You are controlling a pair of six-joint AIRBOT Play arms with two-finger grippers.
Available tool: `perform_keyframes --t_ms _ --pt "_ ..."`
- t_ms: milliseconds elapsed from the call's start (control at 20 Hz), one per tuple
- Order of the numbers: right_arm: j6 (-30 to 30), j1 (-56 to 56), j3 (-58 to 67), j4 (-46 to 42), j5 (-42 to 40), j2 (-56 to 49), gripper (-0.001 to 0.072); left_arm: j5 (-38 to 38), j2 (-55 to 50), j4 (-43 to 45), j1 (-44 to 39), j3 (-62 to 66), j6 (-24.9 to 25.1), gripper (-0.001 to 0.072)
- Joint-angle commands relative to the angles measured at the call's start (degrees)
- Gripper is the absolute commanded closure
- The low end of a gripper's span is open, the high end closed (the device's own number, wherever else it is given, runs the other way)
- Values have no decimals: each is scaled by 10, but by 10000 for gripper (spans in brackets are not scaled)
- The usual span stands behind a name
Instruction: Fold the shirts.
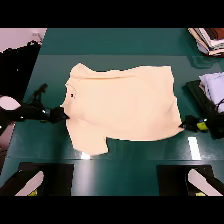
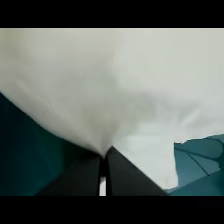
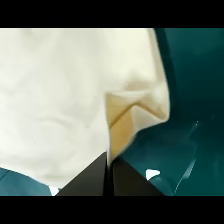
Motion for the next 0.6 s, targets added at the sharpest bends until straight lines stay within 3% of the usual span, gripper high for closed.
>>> perform_keyframes --t_ms 0,350,550 --pt "0 47 97 5 -7 47 696 -2 52 8 0 93 -8 684" --pt "11 65 432 4 -68 140 696 -35 105 7 0 509 -8 682" --pt "11 28 592 3 -60 166 696 -21 105 8 0 723 -15 683"
